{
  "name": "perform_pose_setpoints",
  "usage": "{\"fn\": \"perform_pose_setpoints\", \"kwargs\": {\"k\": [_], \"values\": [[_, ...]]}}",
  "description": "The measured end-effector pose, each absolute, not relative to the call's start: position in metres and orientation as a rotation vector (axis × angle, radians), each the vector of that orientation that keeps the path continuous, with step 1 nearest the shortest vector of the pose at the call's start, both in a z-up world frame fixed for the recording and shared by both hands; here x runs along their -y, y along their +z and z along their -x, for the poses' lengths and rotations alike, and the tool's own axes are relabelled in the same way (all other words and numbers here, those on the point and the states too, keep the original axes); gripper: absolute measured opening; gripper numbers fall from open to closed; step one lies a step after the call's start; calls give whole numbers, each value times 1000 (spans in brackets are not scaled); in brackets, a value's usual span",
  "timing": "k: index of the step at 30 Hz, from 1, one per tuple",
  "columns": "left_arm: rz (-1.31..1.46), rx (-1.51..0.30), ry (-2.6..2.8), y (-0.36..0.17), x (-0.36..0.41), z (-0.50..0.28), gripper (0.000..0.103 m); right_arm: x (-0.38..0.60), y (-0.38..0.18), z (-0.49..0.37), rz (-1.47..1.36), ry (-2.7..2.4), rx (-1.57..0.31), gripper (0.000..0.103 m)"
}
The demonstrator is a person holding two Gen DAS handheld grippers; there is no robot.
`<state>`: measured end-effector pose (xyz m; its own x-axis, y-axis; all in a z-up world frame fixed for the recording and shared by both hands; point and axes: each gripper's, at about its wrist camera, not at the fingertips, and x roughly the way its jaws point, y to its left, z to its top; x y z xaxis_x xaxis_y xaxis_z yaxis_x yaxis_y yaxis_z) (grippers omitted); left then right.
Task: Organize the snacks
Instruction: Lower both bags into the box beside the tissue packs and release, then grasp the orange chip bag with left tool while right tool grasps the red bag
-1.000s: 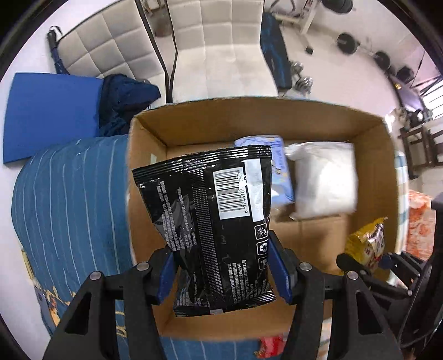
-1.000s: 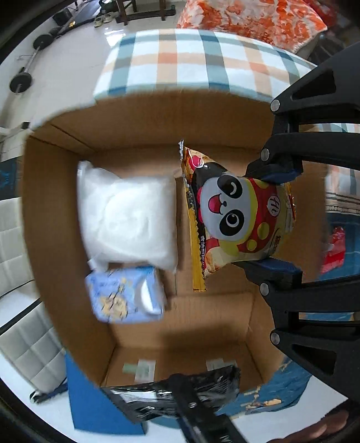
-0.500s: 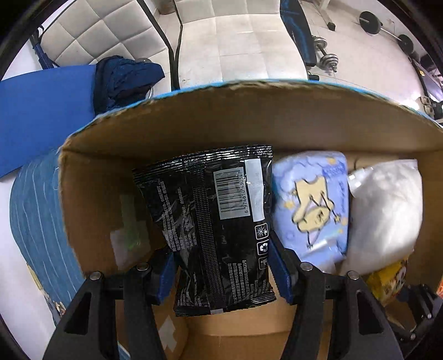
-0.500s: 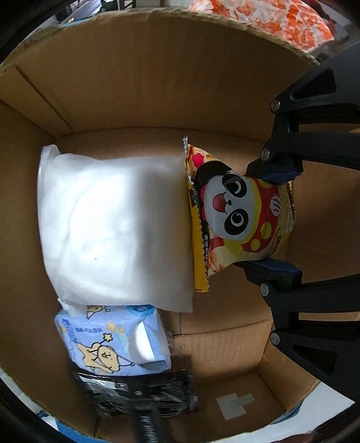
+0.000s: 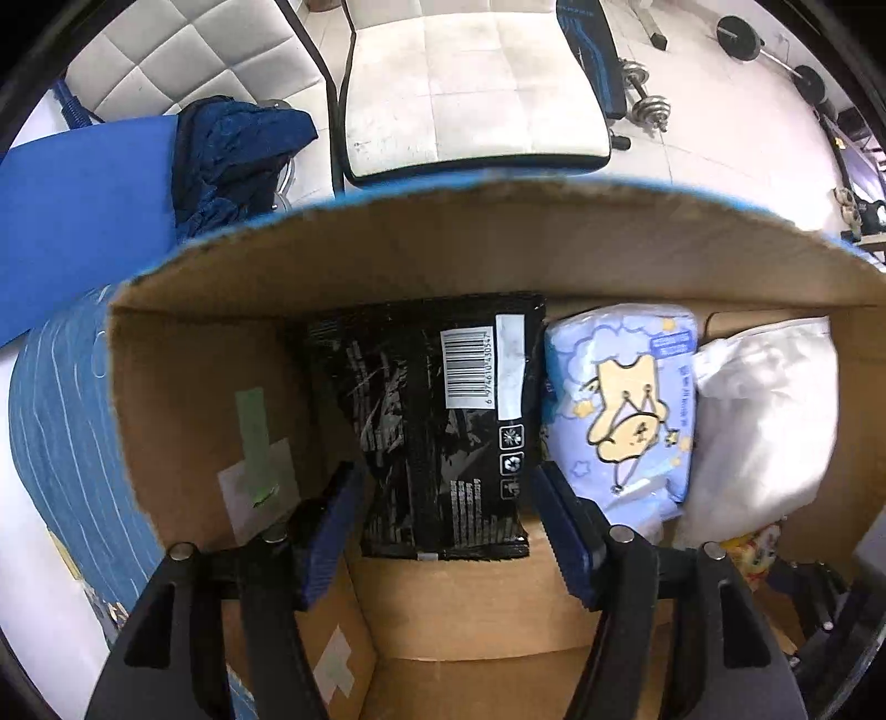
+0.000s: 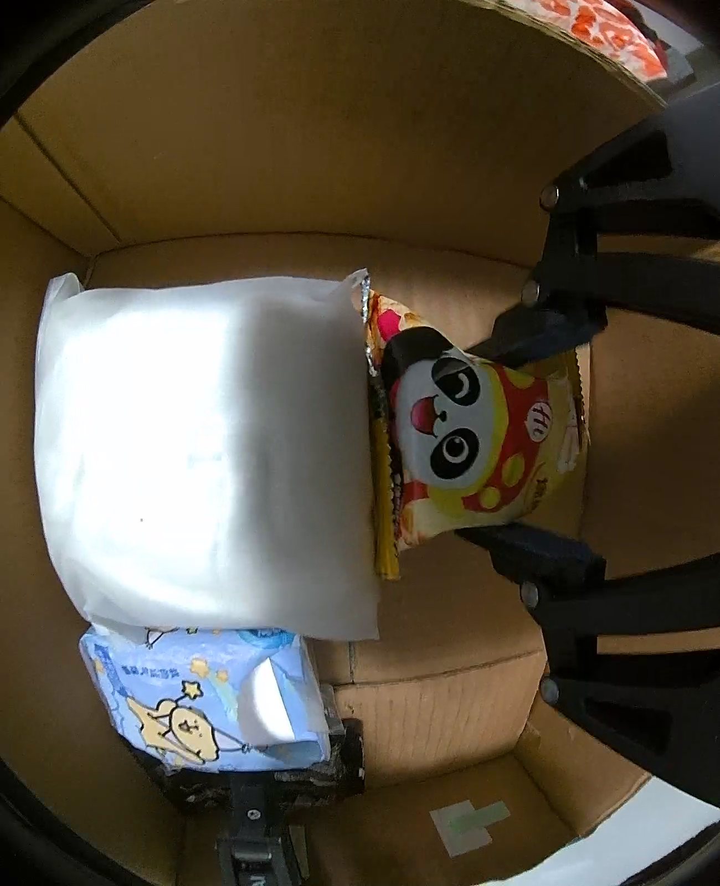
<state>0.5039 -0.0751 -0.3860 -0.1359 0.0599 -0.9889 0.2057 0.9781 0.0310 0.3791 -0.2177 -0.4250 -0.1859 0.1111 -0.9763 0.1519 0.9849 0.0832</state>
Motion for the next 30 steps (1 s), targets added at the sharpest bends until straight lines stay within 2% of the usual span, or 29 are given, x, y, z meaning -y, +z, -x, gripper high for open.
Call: {"fn": "perform_pose_setpoints", "kwargs": {"k": [2, 6, 7, 8, 10, 12, 16, 20, 30], "values": [[-179, -1698, -123, -378, 73, -503, 69, 217, -421, -375, -202, -40, -1752, 73], [-93, -1687, -126, -360, 62, -498, 69, 217, -406, -367, -229, -33, -1711, 87], [-76, -1683, -128, -354, 60, -494, 70, 217, -401, -365, -242, -27, -1704, 95], [-66, -1675, -131, -350, 57, -492, 71, 217, -397, -363, -251, -14, -1697, 96], [-54, -1656, -140, -338, 53, -487, 85, 216, -389, -359, -242, -14, -1686, 99], [-30, -1640, -161, -328, 50, -480, 92, 214, -378, -354, -214, -18, -1655, 99], [73, -1608, -208, -313, 36, -459, 100, 208, -357, -340, -180, -32, -1601, 99], [83, -1549, -198, -299, 27, -434, 102, 206, -338, -326, -189, -23, -1558, 103], [-8, -1304, -162, -233, 22, -371, 102, 223, -273, -312, -147, -54, -1414, 103]]}}
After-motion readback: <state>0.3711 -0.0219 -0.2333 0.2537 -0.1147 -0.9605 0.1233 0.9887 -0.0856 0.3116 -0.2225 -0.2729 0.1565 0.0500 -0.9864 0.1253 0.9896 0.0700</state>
